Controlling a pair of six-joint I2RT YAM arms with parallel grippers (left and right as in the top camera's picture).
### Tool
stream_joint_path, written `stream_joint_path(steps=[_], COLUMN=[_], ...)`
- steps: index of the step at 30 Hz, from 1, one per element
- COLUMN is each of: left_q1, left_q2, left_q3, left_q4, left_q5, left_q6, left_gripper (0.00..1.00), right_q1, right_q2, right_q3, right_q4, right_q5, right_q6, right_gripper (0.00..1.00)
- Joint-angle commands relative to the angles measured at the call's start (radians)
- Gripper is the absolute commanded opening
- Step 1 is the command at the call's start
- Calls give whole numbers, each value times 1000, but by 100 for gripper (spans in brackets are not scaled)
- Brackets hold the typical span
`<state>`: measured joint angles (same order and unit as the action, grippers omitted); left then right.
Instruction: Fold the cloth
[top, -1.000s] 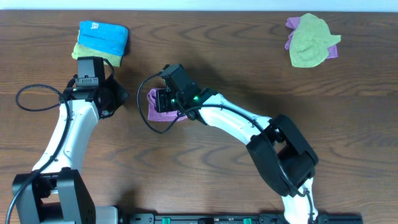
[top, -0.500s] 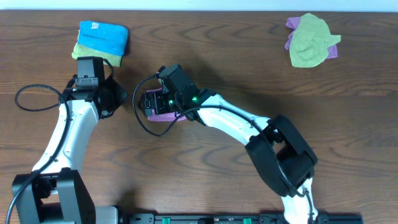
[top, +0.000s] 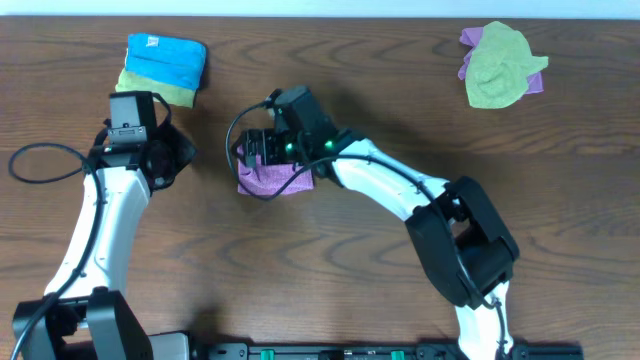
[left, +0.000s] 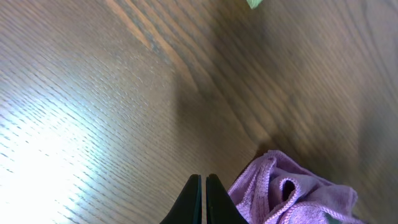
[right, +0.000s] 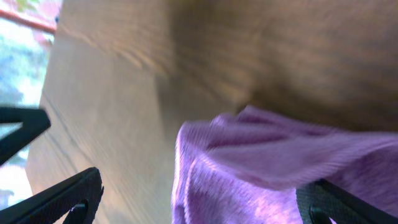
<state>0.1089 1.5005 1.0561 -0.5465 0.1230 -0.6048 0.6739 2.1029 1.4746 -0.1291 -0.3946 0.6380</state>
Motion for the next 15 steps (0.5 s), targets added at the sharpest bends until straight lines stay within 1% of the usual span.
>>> stream_joint_path(steps=[1,3,5,8,10,12,13,14,15], left_q1=[13,16,16,16,16,16,16,16,16], left_q2=[-26,-33,-38,-49,-58,-72,-82,-89,-97], left_q3=[1,1,1,1,1,1,1,1,1], left_q4=[-5,-4,-6,-16,-19,-21,-23,-26,-26], left_q5=[-19,-19,-19,-19,-17,0,13,22,32], left_q6=[8,8,8,8,23,39,45,45,45], left_gripper=[6,6,6,6,11,20,31,40,55], right_q1=[-16,-16,-15,-27,-48,-78,-108,-129,-153], right_q2=[-29,-29,-29,-34,-52,-85,-123,-151,-187], right_q3=[36,37,38,49,67,87,103,111,117], right_q4=[41,100,119,105,68,4,-68,-116,-171], right_q5=[-6,-6,-6,-6,-6,-6,-6,-6,-6], right_q6=[10,37,42,40,24,-21,-63,-92,-127], right_gripper=[99,99,99,99,99,99,99,99,99])
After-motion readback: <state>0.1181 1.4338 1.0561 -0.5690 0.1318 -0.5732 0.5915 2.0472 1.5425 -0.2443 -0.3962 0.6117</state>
